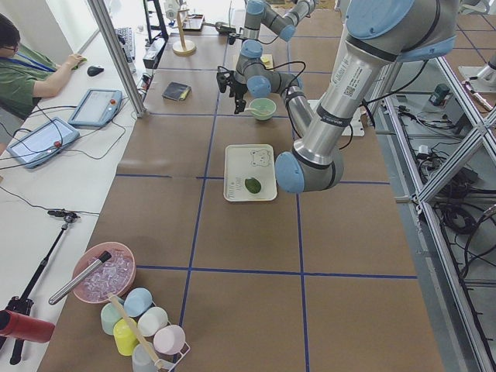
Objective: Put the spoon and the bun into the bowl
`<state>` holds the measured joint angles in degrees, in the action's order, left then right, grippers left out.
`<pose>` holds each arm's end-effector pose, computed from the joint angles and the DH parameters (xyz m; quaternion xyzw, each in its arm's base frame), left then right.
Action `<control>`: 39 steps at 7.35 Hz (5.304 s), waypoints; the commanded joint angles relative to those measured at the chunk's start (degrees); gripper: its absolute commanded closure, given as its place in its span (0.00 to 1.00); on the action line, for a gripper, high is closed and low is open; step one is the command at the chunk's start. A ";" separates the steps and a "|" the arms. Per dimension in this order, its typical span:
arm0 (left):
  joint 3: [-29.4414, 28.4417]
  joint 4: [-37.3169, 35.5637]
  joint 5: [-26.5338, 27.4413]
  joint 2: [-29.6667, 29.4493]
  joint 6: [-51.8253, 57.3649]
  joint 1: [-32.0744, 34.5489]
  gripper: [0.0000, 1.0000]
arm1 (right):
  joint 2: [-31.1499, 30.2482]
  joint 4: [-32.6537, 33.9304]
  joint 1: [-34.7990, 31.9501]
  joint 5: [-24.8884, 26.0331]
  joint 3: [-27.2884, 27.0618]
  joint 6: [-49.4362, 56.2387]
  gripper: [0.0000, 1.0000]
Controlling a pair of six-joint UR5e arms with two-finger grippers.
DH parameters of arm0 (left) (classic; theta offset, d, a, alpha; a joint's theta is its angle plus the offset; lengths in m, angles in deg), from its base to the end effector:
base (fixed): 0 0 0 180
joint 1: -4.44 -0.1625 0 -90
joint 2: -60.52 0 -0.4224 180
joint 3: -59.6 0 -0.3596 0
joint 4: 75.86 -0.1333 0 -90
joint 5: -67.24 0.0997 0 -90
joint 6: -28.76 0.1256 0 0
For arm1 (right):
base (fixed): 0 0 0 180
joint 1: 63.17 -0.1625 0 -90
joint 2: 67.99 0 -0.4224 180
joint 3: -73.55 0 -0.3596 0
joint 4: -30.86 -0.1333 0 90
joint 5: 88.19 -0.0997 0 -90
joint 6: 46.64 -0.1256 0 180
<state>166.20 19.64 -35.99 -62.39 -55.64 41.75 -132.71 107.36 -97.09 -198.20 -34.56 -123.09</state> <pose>0.4300 -0.4592 0.2321 0.0727 0.4643 -0.1895 0.8621 -0.4434 -0.4070 0.2784 0.0490 -0.4909 0.0717 0.8669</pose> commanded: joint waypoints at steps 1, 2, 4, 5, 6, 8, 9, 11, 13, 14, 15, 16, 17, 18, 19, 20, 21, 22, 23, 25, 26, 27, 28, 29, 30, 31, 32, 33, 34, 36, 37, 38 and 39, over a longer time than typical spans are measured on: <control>2.29 -2.34 -1.01 5.29 15.00 6.96 0.00 | 3.71 0.05 7.07 5.48 -0.17 -5.61 1.00; 2.38 -2.34 -1.10 7.49 20.89 9.68 0.00 | 4.69 0.06 9.63 7.95 -0.08 -6.51 1.00; 2.47 -2.16 -1.63 11.27 29.44 13.30 0.00 | 6.53 -0.03 11.49 8.68 0.44 -6.69 0.92; 2.65 -1.99 -1.71 12.77 33.56 15.40 0.00 | 7.06 -0.03 11.50 8.68 0.71 -6.78 0.10; 2.56 -1.99 -2.93 13.48 36.83 16.82 0.00 | 7.07 -0.03 11.41 8.85 0.62 -6.69 0.00; 2.47 -1.81 -6.88 16.73 48.31 23.03 0.00 | 7.16 -0.03 11.06 8.86 0.27 -6.69 0.00; 2.21 -1.72 -8.99 18.92 54.90 26.81 0.00 | 7.16 0.05 10.45 8.77 -0.08 -6.60 0.00; 1.60 -1.55 -10.50 22.52 65.37 32.36 0.00 | 6.46 0.23 8.09 7.72 -0.78 -6.25 0.00; -0.94 -1.55 -13.90 26.13 77.06 40.26 0.00 | 2.52 9.33 0.54 0.89 -6.46 0.11 0.00; -3.39 -2.33 -18.89 27.19 81.20 43.78 0.00 | -0.29 12.07 -2.62 -0.62 -8.50 6.26 0.00; -5.16 -2.42 -20.94 30.16 83.24 45.64 0.00 | -2.92 14.10 -7.61 -4.20 -9.30 13.19 0.00; -7.00 -2.51 -23.92 31.58 83.44 47.40 0.00 | -5.39 15.16 -11.92 -7.11 -9.31 19.79 0.00; -7.80 -2.25 -27.87 34.73 84.83 48.46 0.00 | -8.11 15.26 -15.97 -9.66 -9.13 25.59 0.00; -7.64 -2.34 -29.73 35.80 85.46 48.47 0.00 | -10.40 15.35 -19.93 -12.73 -8.61 30.79 0.00; -7.81 -2.51 -29.75 35.90 85.46 48.47 0.00 | -12.51 15.26 -24.49 -15.98 -7.39 36.49 0.00; -8.07 -2.60 -29.84 35.81 85.46 48.56 0.00 | -14.62 15.26 -29.15 -19.15 -5.55 43.69 0.00; -8.08 -3.56 -29.84 35.81 85.46 49.43 0.00 | -16.38 15.17 -33.46 -22.31 -3.09 49.76 0.00; -7.99 -5.13 -29.93 35.73 85.55 50.48 0.00 | -18.14 15.17 -38.29 -24.78 -0.63 56.87 0.00; -7.99 -5.15 -29.93 35.81 85.46 50.49 0.00 | -19.90 15.26 -41.90 -26.20 1.74 63.73 0.00; -7.99 -5.15 -29.93 35.81 85.55 50.49 0.00 | -24.02 15.09 -49.72 -27.44 7.10 78.49 0.00; -8.07 -5.15 -29.93 35.73 85.46 50.49 0.00 | -24.39 15.26 -53.41 -27.62 10.78 84.65 0.00; -8.08 -5.15 -29.93 35.81 85.55 50.49 0.00 | -24.57 15.00 -55.89 -27.53 14.30 88.20 0.00; -8.08 -5.24 -29.93 35.90 85.46 50.49 0.00 | -24.83 14.82 -57.30 -27.53 15.99 89.01 0.00; -8.08 -5.24 -29.93 35.90 85.46 50.58 0.00 | -25.18 14.82 -57.23 -26.49 16.18 88.41 0.00; -8.25 -5.15 -29.75 35.99 85.46 50.58 0.00 | -26.75 14.39 -57.23 -26.39 16.35 88.23 0.00; -8.60 -4.98 -29.84 36.77 85.55 50.58 0.00 | -26.51 14.90 -57.32 -26.39 16.88 87.27 0.00; -9.73 -4.80 -29.93 36.78 85.55 50.58 0.00 | -26.59 14.73 -57.75 -26.65 16.97 83.26 0.00; -9.83 -4.80 -29.93 36.87 85.55 50.58 0.00 | -26.68 14.56 -58.28 -26.83 16.80 81.13 0.00; -10.35 -4.80 -29.93 36.96 85.55 50.58 0.00 | -26.59 14.47 -58.98 -26.83 16.80 81.03 0.00; -10.62 -4.80 -29.93 36.96 85.55 50.58 0.00 | -26.42 14.47 -59.34 -27.26 16.62 81.02 0.00; -10.62 -4.97 -29.84 37.04 85.46 51.89 0.00 | -26.42 14.47 -59.34 -27.27 16.71 81.02 0.00; -10.62 -5.15 -29.93 36.96 85.46 53.81 0.00 | -26.42 14.47 -59.34 -27.27 16.79 81.02 0.00; -10.62 -5.15 -29.84 36.96 85.46 54.70 0.00 | -26.42 14.47 -59.34 -27.44 16.80 81.02 0.00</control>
<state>155.59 14.58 -65.88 -25.41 29.83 94.94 -159.14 121.83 -156.41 -225.50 -17.82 -42.06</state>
